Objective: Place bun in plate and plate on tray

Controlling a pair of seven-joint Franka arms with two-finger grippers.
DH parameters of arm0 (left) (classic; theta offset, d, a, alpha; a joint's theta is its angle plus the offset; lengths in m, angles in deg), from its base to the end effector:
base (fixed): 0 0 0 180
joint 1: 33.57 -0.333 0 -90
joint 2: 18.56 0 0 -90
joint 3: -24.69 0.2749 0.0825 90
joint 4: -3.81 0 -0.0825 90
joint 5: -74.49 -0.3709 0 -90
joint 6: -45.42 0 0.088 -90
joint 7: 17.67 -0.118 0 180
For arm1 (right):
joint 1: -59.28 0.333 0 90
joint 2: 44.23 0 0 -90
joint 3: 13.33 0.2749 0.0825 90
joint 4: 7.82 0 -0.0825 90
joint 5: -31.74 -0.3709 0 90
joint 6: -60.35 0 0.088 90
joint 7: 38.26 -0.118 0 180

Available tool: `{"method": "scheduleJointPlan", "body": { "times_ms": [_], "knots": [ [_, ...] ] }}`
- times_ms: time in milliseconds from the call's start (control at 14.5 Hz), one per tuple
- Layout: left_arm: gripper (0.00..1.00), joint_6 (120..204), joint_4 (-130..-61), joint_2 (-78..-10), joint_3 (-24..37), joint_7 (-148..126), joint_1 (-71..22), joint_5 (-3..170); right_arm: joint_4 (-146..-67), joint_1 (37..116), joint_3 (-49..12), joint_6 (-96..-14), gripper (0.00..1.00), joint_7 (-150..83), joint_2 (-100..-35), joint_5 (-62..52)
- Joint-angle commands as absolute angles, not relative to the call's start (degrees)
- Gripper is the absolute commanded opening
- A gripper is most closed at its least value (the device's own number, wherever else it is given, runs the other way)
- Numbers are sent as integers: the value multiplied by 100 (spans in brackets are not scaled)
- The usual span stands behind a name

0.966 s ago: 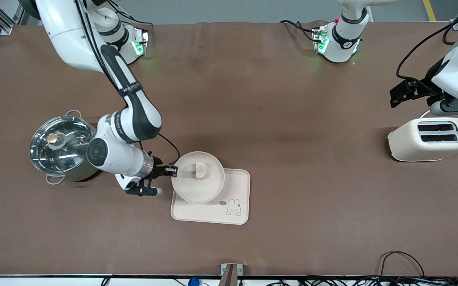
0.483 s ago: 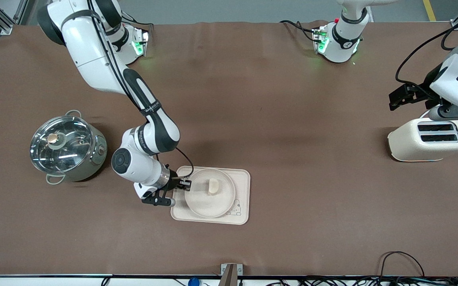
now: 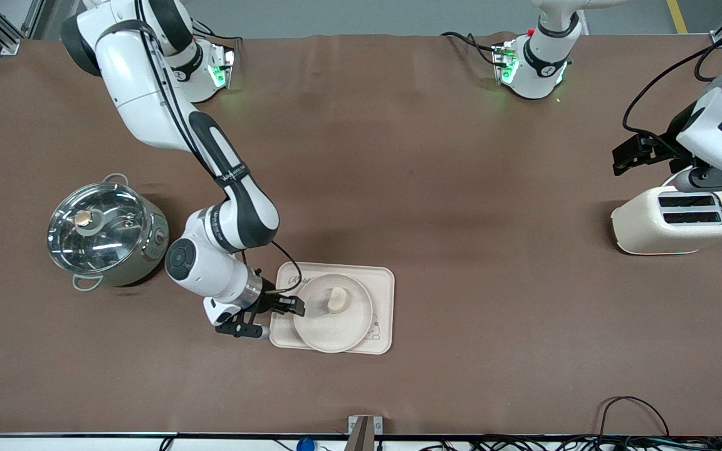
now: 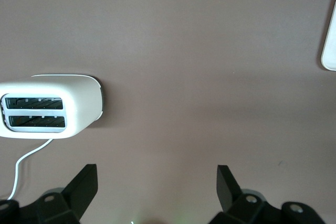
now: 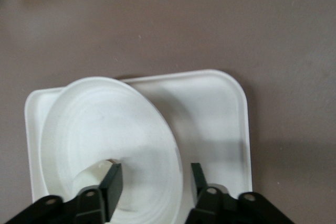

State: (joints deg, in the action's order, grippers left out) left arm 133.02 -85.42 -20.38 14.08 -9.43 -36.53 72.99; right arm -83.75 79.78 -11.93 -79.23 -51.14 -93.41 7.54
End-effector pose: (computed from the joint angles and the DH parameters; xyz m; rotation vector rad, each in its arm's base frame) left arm 0.5399 -0.0679 0.5581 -3.1119 -0.0164 0.0876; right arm 0.6755 0.2715 0.2130 -2.7404 0.1960 -0.1913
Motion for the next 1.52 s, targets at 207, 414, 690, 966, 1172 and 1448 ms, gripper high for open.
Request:
{"method": "scheduleJointPlan", "body": {
  "times_ms": [207,414,690,966,1172,1448],
  "knots": [
    [100,13340,-8514,-2032,1414,-994,-3674,7379,-8718,7458,-1551,-6704,100,-4626,-8073,1749],
    [100,13340,-8514,-2032,1414,-994,-3674,7379,-9453,7448,-2026,-6121,100,-4573,-7003,1838],
    [100,13340,-8514,-2032,1414,-994,-3665,7379,-10983,7335,-2282,-5885,100,-4511,-5237,2479],
    [100,13331,-8470,-2015,1405,-1029,-3656,7397,-11092,6843,-2282,-4654,100,-4075,-4250,2734],
    [100,13322,-8452,-2015,1405,-1046,-3665,7388,-10891,6579,-2282,-3891,100,-3826,-3862,2761],
    [100,13322,-8383,-2015,1405,-1055,-3674,7362,-10178,6640,-2247,-3036,100,-3835,-3905,2858]
  ]
}}
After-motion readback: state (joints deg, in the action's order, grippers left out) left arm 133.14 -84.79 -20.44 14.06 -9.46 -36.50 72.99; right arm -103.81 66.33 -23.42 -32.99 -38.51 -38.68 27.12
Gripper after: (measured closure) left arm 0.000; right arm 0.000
